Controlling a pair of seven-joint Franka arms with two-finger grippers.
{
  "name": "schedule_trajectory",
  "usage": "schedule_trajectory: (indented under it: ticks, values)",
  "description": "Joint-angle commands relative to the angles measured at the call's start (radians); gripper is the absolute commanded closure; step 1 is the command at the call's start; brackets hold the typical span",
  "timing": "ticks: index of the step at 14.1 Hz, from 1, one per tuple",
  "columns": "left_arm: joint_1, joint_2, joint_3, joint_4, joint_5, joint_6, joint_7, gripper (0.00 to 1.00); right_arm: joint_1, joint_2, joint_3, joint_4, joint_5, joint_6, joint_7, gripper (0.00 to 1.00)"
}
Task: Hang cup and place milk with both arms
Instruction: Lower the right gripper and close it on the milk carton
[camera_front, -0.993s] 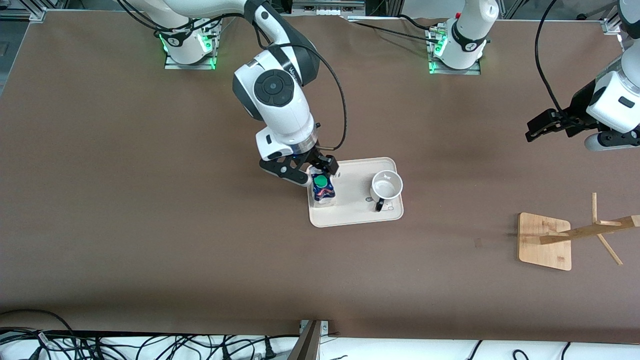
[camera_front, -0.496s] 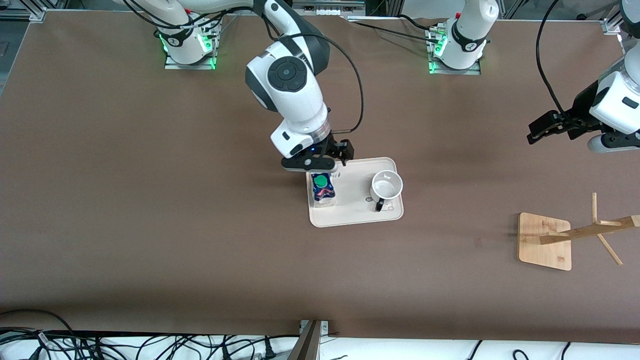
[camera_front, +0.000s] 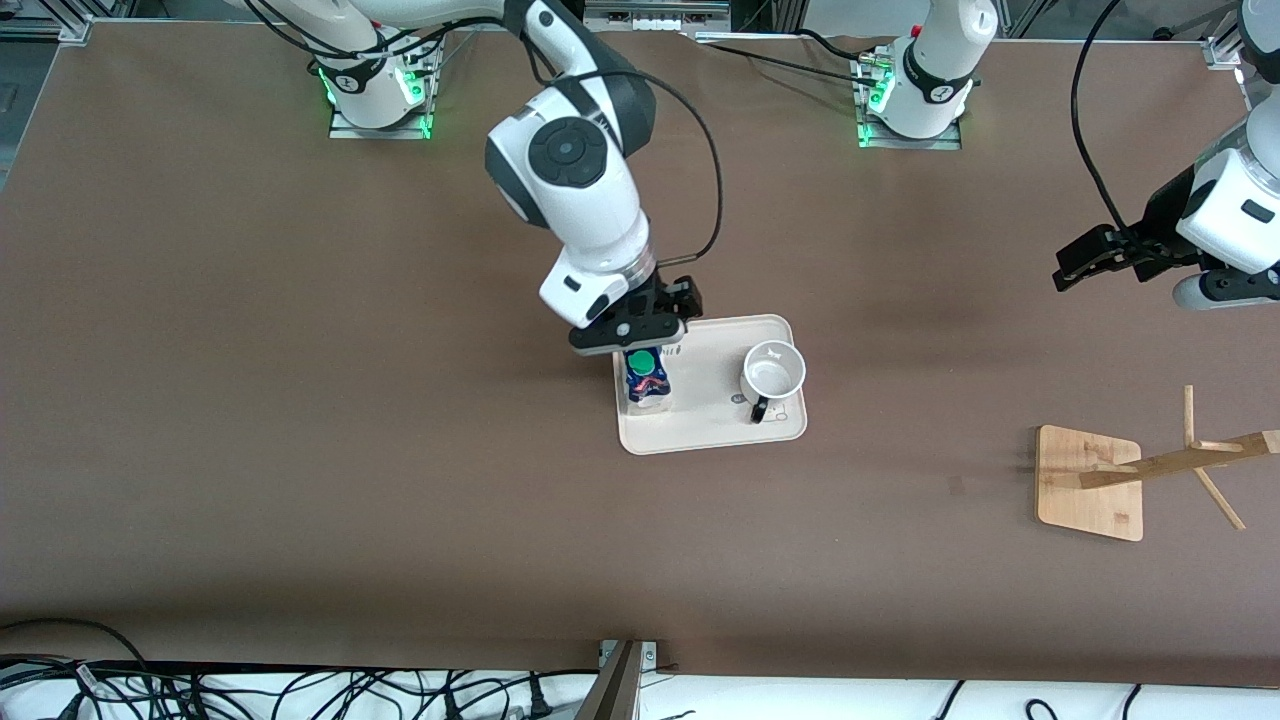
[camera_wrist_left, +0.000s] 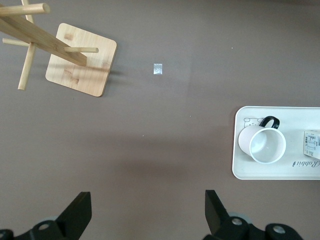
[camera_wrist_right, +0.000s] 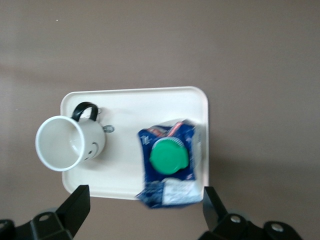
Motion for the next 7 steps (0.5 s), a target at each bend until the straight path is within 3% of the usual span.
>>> schedule_trajectory:
  ticks: [1,7]
  values:
    - [0.042,0.012,-0.042,0.020,0.011,-0.014,-0.013,0.00,-0.030,0.029,0.007,0.019,0.006,0.002,-0.079,0.00]
    - [0.042,0.038,-0.044,0.023,0.007,-0.012,-0.014,0.00,-0.014,0.081,0.010,0.020,0.010,0.061,-0.086,0.00]
